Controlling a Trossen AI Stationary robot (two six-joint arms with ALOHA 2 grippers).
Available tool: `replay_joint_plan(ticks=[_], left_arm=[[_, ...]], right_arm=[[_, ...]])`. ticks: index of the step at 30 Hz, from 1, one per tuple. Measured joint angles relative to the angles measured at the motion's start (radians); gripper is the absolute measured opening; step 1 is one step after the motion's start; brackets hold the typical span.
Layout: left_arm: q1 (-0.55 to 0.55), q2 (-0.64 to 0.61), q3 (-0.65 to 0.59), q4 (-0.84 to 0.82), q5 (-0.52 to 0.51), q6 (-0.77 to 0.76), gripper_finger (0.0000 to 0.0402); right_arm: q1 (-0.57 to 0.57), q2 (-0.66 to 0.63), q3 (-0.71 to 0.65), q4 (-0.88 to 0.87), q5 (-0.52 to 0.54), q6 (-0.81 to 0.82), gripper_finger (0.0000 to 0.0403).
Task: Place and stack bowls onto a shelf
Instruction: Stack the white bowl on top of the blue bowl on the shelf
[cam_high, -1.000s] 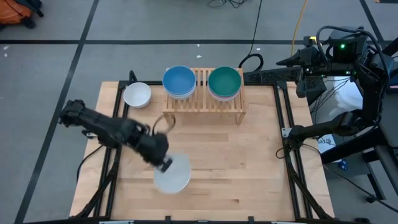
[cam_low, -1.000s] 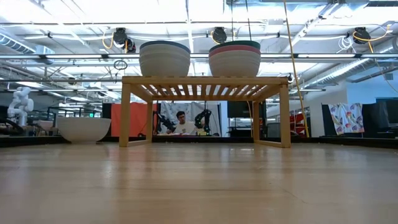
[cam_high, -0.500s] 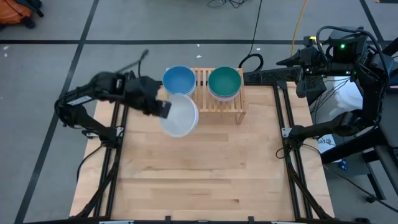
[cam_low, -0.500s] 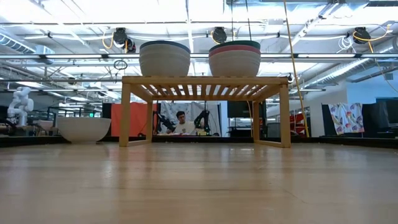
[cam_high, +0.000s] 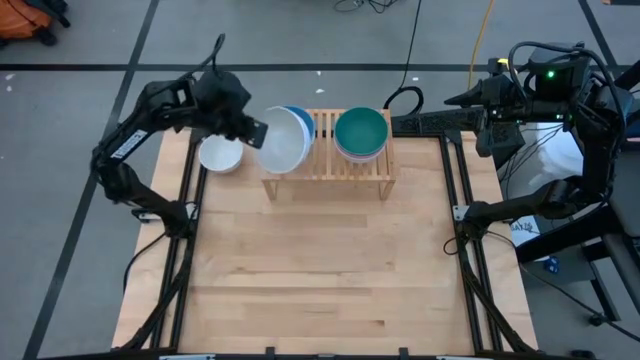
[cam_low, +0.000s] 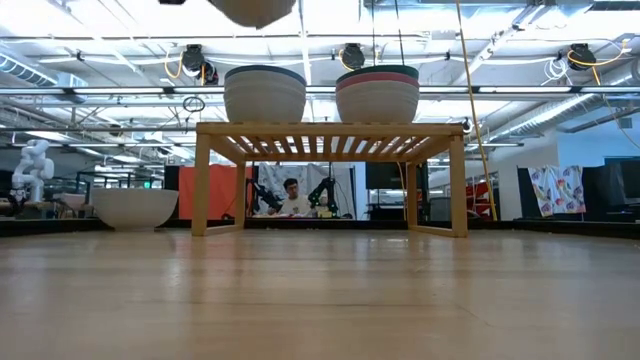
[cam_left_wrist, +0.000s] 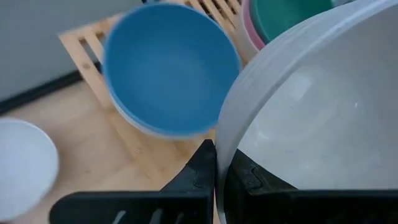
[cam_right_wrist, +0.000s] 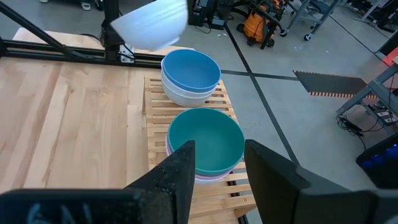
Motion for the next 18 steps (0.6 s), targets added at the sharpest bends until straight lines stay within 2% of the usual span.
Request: replay_joint_plan(ticks=[8, 18], left_arm=[[0.168, 0.072, 0.001, 0.029, 0.129, 0.207, 0.0006], [0.318, 0.137, 0.001, 0.013, 0.135, 0.35, 0.0006]], right_arm=[[0.0, 0.006, 0.0, 0.0, 0.0, 0.006, 0.0134], [0.0, 0.026, 0.0, 0.0, 0.0, 0.007, 0.0134]])
